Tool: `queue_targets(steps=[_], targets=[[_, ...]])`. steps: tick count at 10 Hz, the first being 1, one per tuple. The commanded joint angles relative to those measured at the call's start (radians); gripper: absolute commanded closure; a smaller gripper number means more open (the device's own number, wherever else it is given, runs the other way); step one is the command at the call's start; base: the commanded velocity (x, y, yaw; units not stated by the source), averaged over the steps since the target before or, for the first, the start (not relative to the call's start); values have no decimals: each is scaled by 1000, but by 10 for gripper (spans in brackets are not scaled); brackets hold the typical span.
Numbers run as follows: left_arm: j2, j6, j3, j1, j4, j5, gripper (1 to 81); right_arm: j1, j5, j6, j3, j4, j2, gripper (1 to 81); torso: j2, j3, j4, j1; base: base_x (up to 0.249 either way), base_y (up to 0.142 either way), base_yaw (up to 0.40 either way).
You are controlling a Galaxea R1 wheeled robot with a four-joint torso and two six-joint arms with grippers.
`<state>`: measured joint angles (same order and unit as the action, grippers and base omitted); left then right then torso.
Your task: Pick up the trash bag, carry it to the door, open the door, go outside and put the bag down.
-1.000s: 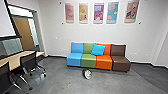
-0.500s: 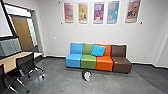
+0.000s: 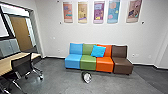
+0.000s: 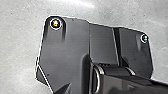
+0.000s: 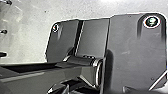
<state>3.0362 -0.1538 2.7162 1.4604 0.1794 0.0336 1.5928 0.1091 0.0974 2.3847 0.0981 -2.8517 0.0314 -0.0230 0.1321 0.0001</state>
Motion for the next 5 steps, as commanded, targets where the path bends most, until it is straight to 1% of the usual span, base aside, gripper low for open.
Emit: queue_targets(steps=[1, 5], targets=[[1, -1, -4, -59, -1, 58, 10, -43, -49, -10, -10, 18, 3, 10, 0, 0, 0, 0, 159, 0, 0], [0, -1, -4, -59, -3, 58, 10, -43, -49, -10, -6, 17, 1, 10, 0, 0, 0, 0, 159, 0, 0]])
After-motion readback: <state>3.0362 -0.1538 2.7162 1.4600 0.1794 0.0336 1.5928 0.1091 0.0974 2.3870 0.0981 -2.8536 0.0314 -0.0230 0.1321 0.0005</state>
